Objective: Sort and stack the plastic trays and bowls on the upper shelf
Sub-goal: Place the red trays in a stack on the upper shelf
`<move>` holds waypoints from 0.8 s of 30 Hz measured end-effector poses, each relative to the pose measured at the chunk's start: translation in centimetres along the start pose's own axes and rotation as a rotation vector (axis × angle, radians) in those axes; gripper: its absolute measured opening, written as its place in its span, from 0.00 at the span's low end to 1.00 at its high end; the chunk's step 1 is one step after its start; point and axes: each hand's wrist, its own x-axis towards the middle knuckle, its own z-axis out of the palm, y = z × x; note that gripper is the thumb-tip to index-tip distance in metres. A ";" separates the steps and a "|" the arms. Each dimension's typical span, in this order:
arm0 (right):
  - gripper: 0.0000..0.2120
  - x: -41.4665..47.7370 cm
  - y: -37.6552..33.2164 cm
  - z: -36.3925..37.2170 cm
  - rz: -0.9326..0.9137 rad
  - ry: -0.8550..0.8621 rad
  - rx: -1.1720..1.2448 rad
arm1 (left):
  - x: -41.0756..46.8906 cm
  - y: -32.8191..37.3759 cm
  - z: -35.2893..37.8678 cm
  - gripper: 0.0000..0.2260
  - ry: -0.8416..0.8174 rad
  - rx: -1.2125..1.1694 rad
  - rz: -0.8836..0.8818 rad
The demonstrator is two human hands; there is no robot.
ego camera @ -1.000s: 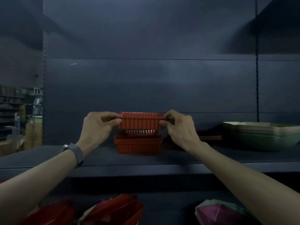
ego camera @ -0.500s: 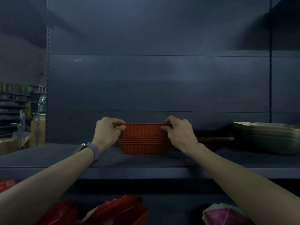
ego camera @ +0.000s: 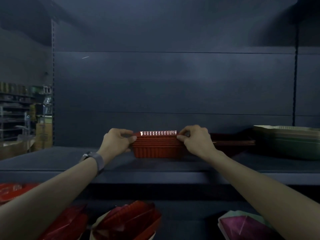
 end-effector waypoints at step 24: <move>0.24 -2.8 0.1 -0.1 -0.036 -0.013 0.026 | -1.5 -0.1 1.3 0.20 -0.049 0.083 -0.021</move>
